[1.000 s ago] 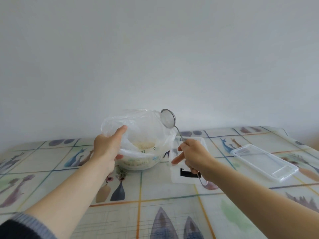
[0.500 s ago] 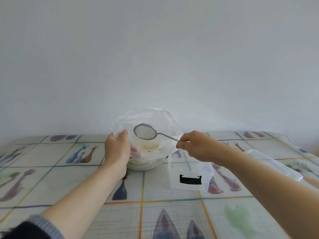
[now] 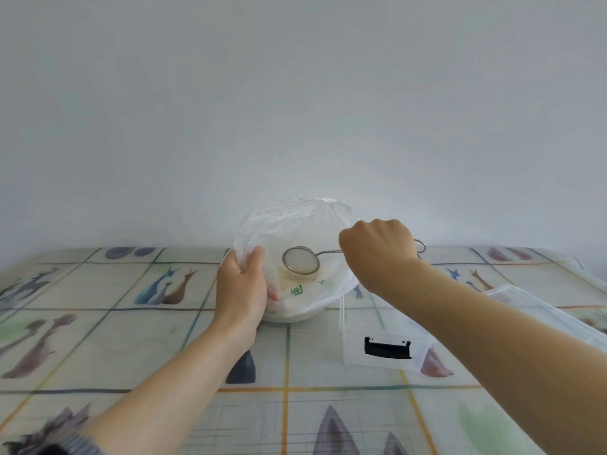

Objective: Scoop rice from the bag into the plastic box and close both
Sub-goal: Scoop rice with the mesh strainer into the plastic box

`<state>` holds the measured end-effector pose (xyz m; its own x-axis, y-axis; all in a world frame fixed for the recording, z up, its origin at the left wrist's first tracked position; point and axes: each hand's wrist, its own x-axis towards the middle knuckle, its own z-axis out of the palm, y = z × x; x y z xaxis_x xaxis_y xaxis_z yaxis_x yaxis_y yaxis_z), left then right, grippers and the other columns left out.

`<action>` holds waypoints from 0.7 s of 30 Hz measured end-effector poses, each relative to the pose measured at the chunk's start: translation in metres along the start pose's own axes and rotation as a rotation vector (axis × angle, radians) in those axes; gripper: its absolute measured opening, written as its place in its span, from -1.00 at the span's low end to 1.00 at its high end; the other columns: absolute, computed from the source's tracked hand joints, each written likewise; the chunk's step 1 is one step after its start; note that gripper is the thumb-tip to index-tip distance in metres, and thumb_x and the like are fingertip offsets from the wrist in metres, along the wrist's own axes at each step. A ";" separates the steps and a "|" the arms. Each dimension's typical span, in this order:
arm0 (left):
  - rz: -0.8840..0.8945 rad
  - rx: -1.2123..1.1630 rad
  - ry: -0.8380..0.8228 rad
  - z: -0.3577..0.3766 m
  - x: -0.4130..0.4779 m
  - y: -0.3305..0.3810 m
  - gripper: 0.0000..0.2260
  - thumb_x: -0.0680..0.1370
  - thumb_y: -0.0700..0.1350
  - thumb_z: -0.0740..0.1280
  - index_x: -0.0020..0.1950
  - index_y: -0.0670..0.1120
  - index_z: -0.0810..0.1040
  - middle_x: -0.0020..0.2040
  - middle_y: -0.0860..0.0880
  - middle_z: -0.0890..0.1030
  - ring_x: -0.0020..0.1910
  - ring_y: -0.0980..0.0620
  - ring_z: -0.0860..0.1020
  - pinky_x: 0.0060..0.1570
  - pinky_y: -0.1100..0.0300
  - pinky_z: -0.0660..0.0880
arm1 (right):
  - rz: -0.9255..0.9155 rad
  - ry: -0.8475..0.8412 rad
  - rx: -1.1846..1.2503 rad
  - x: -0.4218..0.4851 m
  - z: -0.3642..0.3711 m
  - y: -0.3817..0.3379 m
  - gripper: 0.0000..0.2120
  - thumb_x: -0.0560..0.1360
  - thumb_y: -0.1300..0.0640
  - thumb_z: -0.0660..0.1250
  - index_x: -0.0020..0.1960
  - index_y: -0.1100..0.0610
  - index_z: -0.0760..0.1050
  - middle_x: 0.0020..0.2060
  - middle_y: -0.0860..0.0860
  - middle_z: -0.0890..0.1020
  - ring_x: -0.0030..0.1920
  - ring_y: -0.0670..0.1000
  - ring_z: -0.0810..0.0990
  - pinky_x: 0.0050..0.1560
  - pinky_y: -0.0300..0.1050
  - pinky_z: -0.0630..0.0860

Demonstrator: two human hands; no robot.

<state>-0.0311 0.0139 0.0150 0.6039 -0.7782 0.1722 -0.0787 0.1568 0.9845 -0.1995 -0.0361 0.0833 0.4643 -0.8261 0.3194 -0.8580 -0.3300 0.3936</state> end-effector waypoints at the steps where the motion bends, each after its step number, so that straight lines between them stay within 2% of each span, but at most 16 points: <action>1: -0.002 -0.003 0.003 0.001 0.000 0.000 -0.82 0.58 0.00 0.24 -0.15 -0.07 0.45 -0.64 0.06 0.48 -0.65 0.18 0.45 -0.47 0.24 0.41 | -0.024 0.009 -0.026 0.001 -0.002 -0.004 -0.69 0.34 0.44 0.22 -0.38 0.10 0.23 -0.46 -0.02 0.33 -0.50 0.00 0.23 -0.45 -0.14 0.13; 3: -0.004 -0.016 0.011 0.001 0.001 0.000 -0.82 0.59 0.00 0.24 -0.14 -0.07 0.45 -0.65 0.06 0.47 -0.66 0.19 0.45 -0.57 0.33 0.40 | -0.069 0.004 -0.055 0.001 -0.002 -0.013 -0.70 0.33 0.45 0.24 -0.36 0.11 0.26 -0.47 -0.01 0.31 -0.49 0.01 0.24 -0.41 -0.13 0.20; 6: -0.014 -0.008 0.012 -0.001 0.002 -0.002 -0.83 0.60 0.02 0.22 -0.12 -0.04 0.46 -0.65 0.06 0.47 -0.63 0.23 0.47 -0.40 0.24 0.36 | -0.083 -0.034 0.043 0.003 0.005 -0.025 -0.69 0.35 0.43 0.26 -0.37 0.11 0.23 -0.45 0.00 0.33 -0.50 0.02 0.25 -0.52 -0.16 0.14; 9: -0.023 -0.025 0.002 -0.001 0.004 -0.004 -0.83 0.60 0.01 0.23 -0.10 -0.05 0.48 -0.63 0.07 0.48 -0.64 0.21 0.47 -0.40 0.22 0.36 | -0.030 -0.054 0.195 0.005 0.009 -0.025 -0.71 0.43 0.30 0.26 -0.37 0.07 0.24 -0.42 0.00 0.39 -0.49 0.04 0.30 -0.52 -0.17 0.15; 11: -0.029 -0.018 0.001 -0.001 0.005 -0.004 -0.83 0.60 0.01 0.23 -0.10 -0.06 0.48 -0.58 0.06 0.50 -0.62 0.21 0.47 -0.46 0.26 0.39 | 0.034 -0.142 0.318 0.008 0.008 -0.020 -0.76 0.45 0.20 0.27 -0.34 0.06 0.27 -0.36 -0.01 0.43 -0.44 0.04 0.35 -0.48 -0.16 0.21; 13: -0.034 -0.019 0.009 -0.001 0.005 -0.004 -0.82 0.60 -0.01 0.24 -0.11 -0.08 0.48 -0.49 0.00 0.52 -0.62 0.21 0.47 -0.56 0.34 0.42 | 0.078 -0.272 0.452 0.013 0.008 -0.013 -0.79 0.45 0.14 0.29 -0.31 0.07 0.31 -0.32 -0.01 0.46 -0.40 0.06 0.41 -0.36 -0.13 0.34; 15: -0.039 -0.023 0.007 -0.001 0.005 -0.005 -0.82 0.59 0.00 0.24 -0.13 -0.08 0.48 -0.44 -0.02 0.52 -0.55 0.18 0.51 -0.55 0.35 0.43 | 0.097 -0.367 0.581 0.015 0.009 -0.008 -0.71 0.46 0.14 0.32 -0.37 0.10 0.28 -0.40 0.02 0.41 -0.40 0.09 0.39 -0.22 -0.08 0.41; 17: -0.051 -0.021 -0.006 -0.001 0.007 -0.003 -0.81 0.59 0.03 0.24 -0.09 -0.07 0.49 -0.31 -0.06 0.56 -0.34 0.04 0.56 -0.34 0.20 0.49 | 0.113 -0.402 0.680 0.016 0.007 -0.002 -0.62 0.46 0.17 0.36 -0.42 0.14 0.23 -0.48 0.04 0.32 -0.46 0.08 0.30 -0.32 -0.14 0.32; 19: -0.068 -0.014 -0.010 -0.001 0.008 -0.001 -0.76 0.58 0.05 0.24 0.01 -0.12 0.50 -0.19 -0.13 0.60 -0.21 -0.07 0.59 -0.19 0.08 0.53 | 0.144 -0.419 0.727 0.014 0.005 0.004 -0.62 0.46 0.19 0.37 -0.42 0.17 0.25 -0.52 0.05 0.33 -0.52 0.05 0.27 -0.42 -0.18 0.24; 21: -0.073 -0.022 -0.005 -0.002 0.009 0.001 -0.75 0.58 0.05 0.25 0.04 -0.15 0.48 -0.33 -0.04 0.63 -0.30 0.01 0.63 -0.26 0.11 0.56 | 0.160 -0.427 0.743 0.012 0.002 0.008 -0.64 0.47 0.19 0.36 -0.41 0.18 0.26 -0.51 0.05 0.33 -0.55 0.03 0.23 -0.48 -0.20 0.18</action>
<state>-0.0241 0.0083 0.0174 0.6036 -0.7911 0.0998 -0.0165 0.1127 0.9935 -0.2011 -0.0497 0.0888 0.3314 -0.9395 -0.0866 -0.8961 -0.2848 -0.3405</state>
